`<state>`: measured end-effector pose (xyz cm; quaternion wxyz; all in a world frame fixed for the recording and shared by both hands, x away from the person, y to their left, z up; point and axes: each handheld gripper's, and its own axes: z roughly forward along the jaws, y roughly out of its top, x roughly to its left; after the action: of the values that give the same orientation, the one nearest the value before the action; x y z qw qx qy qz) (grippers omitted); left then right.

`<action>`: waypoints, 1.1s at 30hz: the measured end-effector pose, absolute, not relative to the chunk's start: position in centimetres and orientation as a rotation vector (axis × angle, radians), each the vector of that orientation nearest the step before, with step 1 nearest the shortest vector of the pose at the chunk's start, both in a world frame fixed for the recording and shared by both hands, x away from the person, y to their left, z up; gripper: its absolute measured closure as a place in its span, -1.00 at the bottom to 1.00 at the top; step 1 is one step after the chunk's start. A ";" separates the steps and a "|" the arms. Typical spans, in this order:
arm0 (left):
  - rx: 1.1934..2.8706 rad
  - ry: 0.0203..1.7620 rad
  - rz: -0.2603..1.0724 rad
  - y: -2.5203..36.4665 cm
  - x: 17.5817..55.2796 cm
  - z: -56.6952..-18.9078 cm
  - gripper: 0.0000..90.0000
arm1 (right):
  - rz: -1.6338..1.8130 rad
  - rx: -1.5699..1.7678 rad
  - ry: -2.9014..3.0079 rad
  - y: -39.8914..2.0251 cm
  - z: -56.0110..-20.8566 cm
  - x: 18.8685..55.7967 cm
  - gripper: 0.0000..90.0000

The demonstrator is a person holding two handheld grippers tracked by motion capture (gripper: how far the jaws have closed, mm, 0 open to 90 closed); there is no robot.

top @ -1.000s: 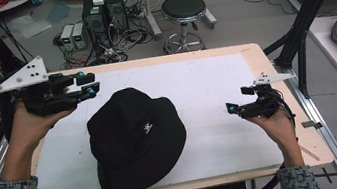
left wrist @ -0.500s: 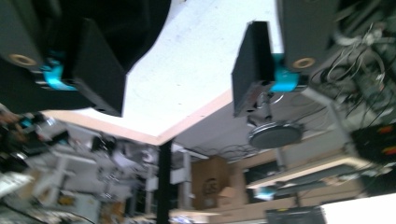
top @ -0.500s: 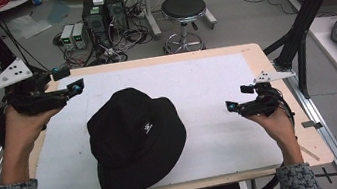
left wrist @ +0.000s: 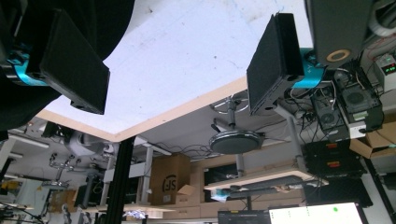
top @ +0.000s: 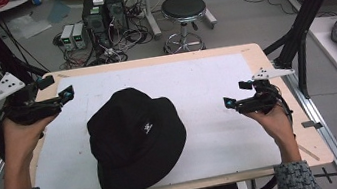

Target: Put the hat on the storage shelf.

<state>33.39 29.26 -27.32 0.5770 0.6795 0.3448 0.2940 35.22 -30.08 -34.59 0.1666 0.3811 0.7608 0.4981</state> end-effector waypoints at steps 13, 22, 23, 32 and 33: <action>1.576 0.847 0.698 30.3 34.1 -30.2 -0.53 | 1.381 1.090 2.184 -29.9 -34.8 35.3 -0.88; 1.586 0.865 0.727 30.9 34.6 -32.3 -0.52 | 1.370 1.095 2.181 -30.0 -34.9 35.4 -0.88; 1.587 0.866 0.728 31.0 34.7 -32.7 -0.52 | 1.370 1.098 2.181 -30.0 -35.0 35.4 -0.88; 1.623 0.890 0.722 31.3 35.1 -34.1 -0.52 | 1.369 1.088 2.187 -29.8 -35.0 35.5 -0.88; 1.622 0.889 0.720 31.3 35.1 -34.2 -0.52 | 1.368 1.090 2.187 -29.8 -35.0 35.5 -0.88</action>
<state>35.13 31.31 -34.15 0.5467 0.6842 0.3752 0.3036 35.51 -29.75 -35.00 0.1696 0.3837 0.7696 0.4814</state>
